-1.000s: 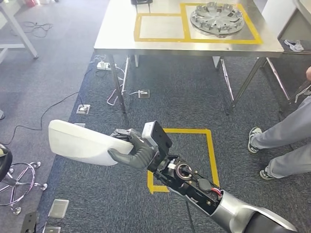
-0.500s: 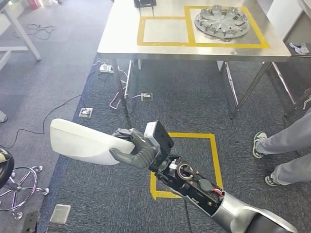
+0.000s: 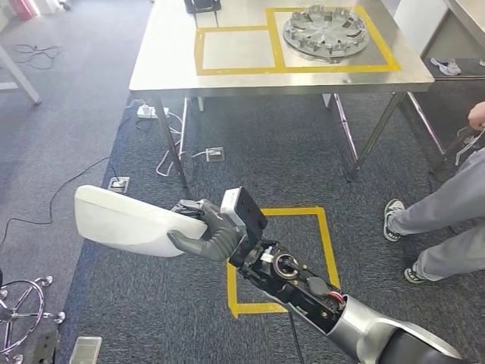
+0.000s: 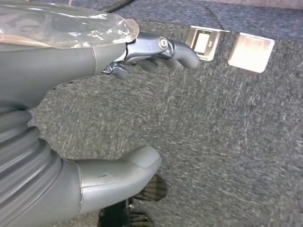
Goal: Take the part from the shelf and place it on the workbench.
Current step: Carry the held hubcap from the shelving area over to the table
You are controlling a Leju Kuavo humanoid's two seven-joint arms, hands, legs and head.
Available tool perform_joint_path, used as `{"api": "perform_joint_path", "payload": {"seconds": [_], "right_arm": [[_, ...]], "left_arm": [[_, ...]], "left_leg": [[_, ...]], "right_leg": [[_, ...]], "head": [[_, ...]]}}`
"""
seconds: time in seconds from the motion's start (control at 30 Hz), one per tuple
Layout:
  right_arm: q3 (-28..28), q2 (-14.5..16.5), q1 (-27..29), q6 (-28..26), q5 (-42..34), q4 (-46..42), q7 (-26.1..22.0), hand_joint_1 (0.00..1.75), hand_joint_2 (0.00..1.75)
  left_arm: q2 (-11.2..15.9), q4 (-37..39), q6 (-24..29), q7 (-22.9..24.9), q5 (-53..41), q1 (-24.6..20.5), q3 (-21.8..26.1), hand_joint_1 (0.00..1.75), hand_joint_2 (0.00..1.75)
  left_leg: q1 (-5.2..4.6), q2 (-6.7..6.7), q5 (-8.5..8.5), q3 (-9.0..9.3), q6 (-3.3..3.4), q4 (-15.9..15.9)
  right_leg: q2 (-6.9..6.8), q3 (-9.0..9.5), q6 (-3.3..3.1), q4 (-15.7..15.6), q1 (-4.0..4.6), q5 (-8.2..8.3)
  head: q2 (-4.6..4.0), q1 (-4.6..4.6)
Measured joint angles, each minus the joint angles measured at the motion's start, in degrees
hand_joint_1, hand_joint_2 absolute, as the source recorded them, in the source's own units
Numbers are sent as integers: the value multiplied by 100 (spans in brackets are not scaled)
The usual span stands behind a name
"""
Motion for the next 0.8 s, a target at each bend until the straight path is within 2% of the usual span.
{"api": "perform_joint_path", "payload": {"seconds": [0.07, 0.13, 0.17, 0.23, 0.27, 0.3, 0.33, 0.4, 0.43, 0.47, 0.57, 0.63, 0.67, 0.73, 0.77, 0.8], "right_arm": [[-1, 0, 2, 0, 0, -1, -4, 175, 175], [-3, 0, -3, 2, 0, -2, -10, 175, 175], [-4, 0, -3, 2, 0, -2, -13, 175, 175], [-4, -1, 7, 3, 0, 3, -16, 175, 175], [-4, -1, 18, 3, 0, 8, -15, 175, 175], [-4, -2, 26, 3, 0, 13, -15, 175, 175], [-4, -2, 31, 3, 0, 16, -15, 175, 175], [-4, -2, 30, 3, -1, 19, -16, 175, 175], [-4, -2, 23, 3, -3, 20, -16, 175, 175], [-3, -2, 15, 2, -7, 22, -16, 175, 175], [-4, -1, 1, 3, -25, 23, -21, 175, 175], [-5, 2, -9, 8, -38, 22, -27, 175, 175], [-4, 4, -16, 10, -42, 22, -30, 175, 175], [-3, 4, -21, 14, -44, 29, -31, 175, 175], [-2, 4, -16, 14, -44, 36, -30, 175, 175], [-2, 4, -11, 15, -44, 43, -29, 175, 175]], "left_arm": [[-1, 0, 0, 0, 1, -8, 0, 0, 175], [-2, 0, 2, -1, 1, -12, 0, 0, 175], [-2, 0, 4, 0, 2, -13, 0, 0, 175], [-4, 0, 11, 0, 4, -7, 0, 0, 175], [-7, 0, 13, 0, 7, 0, 0, 0, 175], [-10, 0, 13, 1, 10, 6, 0, 0, 175], [-13, 0, 13, 0, 13, 12, 0, 0, 175], [-20, 1, 13, 0, 14, 14, 0, 0, 175], [-22, 1, 14, -1, 14, 11, 0, 0, 175], [-22, 2, 15, -1, 15, 9, 0, 0, 175], [-21, 2, 22, 0, 21, 11, 0, 0, 175], [-27, 2, 25, 0, 26, 4, 0, 0, 175], [-29, 2, 25, 0, 29, -2, 0, 0, 175], [-32, 2, 26, 1, 33, -1, 0, 0, 175], [-34, 3, 27, 0, 34, 11, 0, 0, 175], [-35, 3, 28, 0, 35, 25, 0, 0, 175]], "left_leg": [[13, 11, -15, 20, 43, -38], [38, 27, -36, 85, 100, -84], [43, 35, -53, 123, 127, -99], [39, 51, -102, 183, 161, -101], [40, 60, -129, 218, 163, -101], [42, 68, -160, 259, 157, -100], [46, 73, -195, 309, 146, -99], [48, 85, -273, 421, 108, -97], [39, 90, -308, 457, 81, -90], [30, 101, -334, 471, 54, -84], [27, 174, -382, 476, -35, -86], [46, 177, -518, 409, -90, 118], [53, 155, -656, 264, -109, 412], [59, 113, -951, -214, -129, 1244], [60, 104, -1011, -440, -133, 1571], [61, 100, -952, -569, -132, 1683]], "right_leg": [[6, -4, 51, -4, -12, -42], [-44, -113, 105, 258, -13, -208], [-79, -270, 127, 587, -19, -354], [-117, -731, 162, 1460, -34, -638], [-126, -928, 177, 1759, -44, -676], [-134, -1027, 189, 1836, -56, -598], [-147, -1001, 195, 1659, -68, -398], [-223, -703, 192, 845, -80, 128], [-265, -532, 180, 468, -70, 291], [-293, -420, 158, 224, -59, 356], [-234, -328, 65, 60, -36, 305], [-178, -275, 2, 12, -49, 307], [-157, -248, -25, -7, -58, 304], [-110, -232, -65, -9, -48, 281], [-77, -223, -77, -8, -44, 267], [-39, -207, -82, -7, -41, 252]], "head": [[0, 0], [0, 18], [0, 30], [0, 51], [1, 59], [1, 67], [2, 77], [1, 88], [1, 89], [1, 86], [2, 75], [1, 48], [1, 30], [1, 5], [2, 6], [2, 6]]}}
